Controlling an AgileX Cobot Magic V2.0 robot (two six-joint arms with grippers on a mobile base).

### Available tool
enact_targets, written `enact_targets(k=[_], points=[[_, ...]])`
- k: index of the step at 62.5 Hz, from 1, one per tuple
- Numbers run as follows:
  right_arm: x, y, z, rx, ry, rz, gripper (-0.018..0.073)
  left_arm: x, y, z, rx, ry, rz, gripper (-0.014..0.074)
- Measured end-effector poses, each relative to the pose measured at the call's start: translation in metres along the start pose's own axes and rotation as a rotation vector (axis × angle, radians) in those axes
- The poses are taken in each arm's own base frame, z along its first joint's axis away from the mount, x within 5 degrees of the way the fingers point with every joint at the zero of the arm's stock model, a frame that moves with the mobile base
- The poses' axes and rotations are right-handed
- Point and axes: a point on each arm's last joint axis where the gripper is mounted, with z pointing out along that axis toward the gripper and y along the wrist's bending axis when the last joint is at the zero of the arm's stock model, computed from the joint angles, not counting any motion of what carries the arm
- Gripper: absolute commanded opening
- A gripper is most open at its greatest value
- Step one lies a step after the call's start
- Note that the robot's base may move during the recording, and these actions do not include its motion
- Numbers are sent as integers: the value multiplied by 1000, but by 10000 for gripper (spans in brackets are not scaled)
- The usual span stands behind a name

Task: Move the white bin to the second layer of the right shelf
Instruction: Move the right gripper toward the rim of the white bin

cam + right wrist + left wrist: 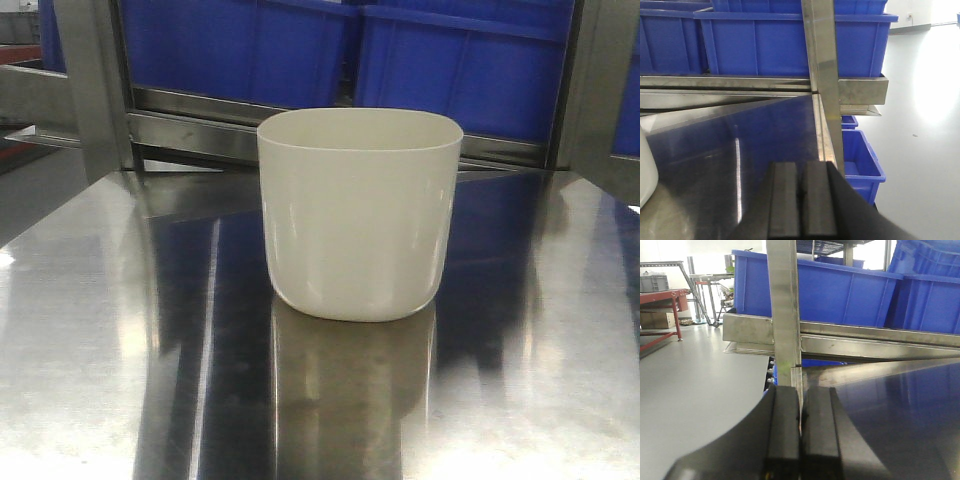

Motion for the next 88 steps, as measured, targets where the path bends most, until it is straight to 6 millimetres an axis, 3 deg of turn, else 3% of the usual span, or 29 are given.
enact_targets(k=[88], points=[[0,0,0,0,-1,0,57,0,0,0,0,0,0,85]])
